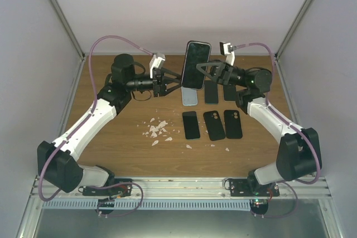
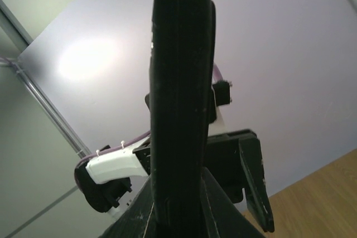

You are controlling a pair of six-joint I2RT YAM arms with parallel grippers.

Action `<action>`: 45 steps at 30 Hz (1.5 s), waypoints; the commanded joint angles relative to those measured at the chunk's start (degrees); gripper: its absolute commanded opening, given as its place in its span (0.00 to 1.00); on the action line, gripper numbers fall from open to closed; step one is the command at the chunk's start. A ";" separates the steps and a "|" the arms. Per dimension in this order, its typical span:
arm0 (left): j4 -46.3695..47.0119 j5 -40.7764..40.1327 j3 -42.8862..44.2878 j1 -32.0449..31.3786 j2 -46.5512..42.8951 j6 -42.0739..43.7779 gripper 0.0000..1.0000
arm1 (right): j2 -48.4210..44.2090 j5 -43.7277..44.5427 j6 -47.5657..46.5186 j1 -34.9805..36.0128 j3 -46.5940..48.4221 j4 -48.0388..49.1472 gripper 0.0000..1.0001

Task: Take the phone out of the phone case
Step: Remove the phone case from the phone.

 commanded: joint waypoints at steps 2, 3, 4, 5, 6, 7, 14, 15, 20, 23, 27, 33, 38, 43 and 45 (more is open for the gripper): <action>8.06 -5.52 3.12 1.29 1.80 -3.36 0.49 | -1.29 -9.11 -1.42 6.75 -0.87 -0.05 0.01; 8.82 -4.72 3.24 1.27 1.89 -3.93 0.49 | -1.33 -9.40 -2.19 7.31 -0.99 -1.02 0.01; 9.52 -4.08 3.45 1.32 1.95 -4.46 0.49 | -1.35 -9.64 -3.08 7.78 -1.09 -1.94 0.01; 10.18 -3.45 3.68 1.34 2.03 -4.88 0.49 | -1.35 -10.04 -3.91 8.30 -1.18 -3.06 0.00; 10.55 -3.07 3.97 1.40 2.14 -5.16 0.49 | -1.35 -10.36 -4.59 8.80 -1.26 -3.88 0.01; 10.75 -2.83 4.38 1.39 2.24 -5.31 0.48 | -1.35 -10.78 -5.37 9.22 -1.27 -4.64 0.00; 9.31 -1.14 8.87 2.73 3.24 -3.36 0.49 | -1.88 -14.36 -16.04 11.37 -0.58 -16.75 0.01; 8.85 -0.83 9.52 2.76 3.39 -2.58 0.49 | -2.10 -14.71 -18.75 11.73 -0.25 -19.93 0.01; 8.04 0.27 11.42 2.73 3.71 -1.68 0.57 | -1.79 -16.48 -26.99 13.61 0.63 -31.67 0.00; 8.19 1.71 12.40 2.67 3.97 -1.15 0.58 | -0.86 -17.04 -27.67 14.78 -0.04 -33.19 0.01; 8.53 3.82 12.67 2.42 3.80 -0.56 0.58 | 0.32 -17.13 -28.58 15.16 0.12 -35.74 0.00; 10.99 5.27 7.39 1.91 1.71 -2.68 0.47 | 1.81 -17.23 -27.05 14.87 0.92 -35.35 0.00; 14.00 5.48 2.28 2.01 -0.02 -6.34 0.29 | 3.39 -16.74 -27.32 13.10 2.64 -37.51 0.01; 15.96 3.94 -1.80 2.66 -1.28 -10.13 0.18 | 4.53 -15.43 -27.57 10.87 4.10 -39.40 0.01; 17.53 3.48 -3.63 3.40 -1.47 -13.10 0.13 | 4.70 -14.87 -27.76 10.08 4.46 -40.17 0.01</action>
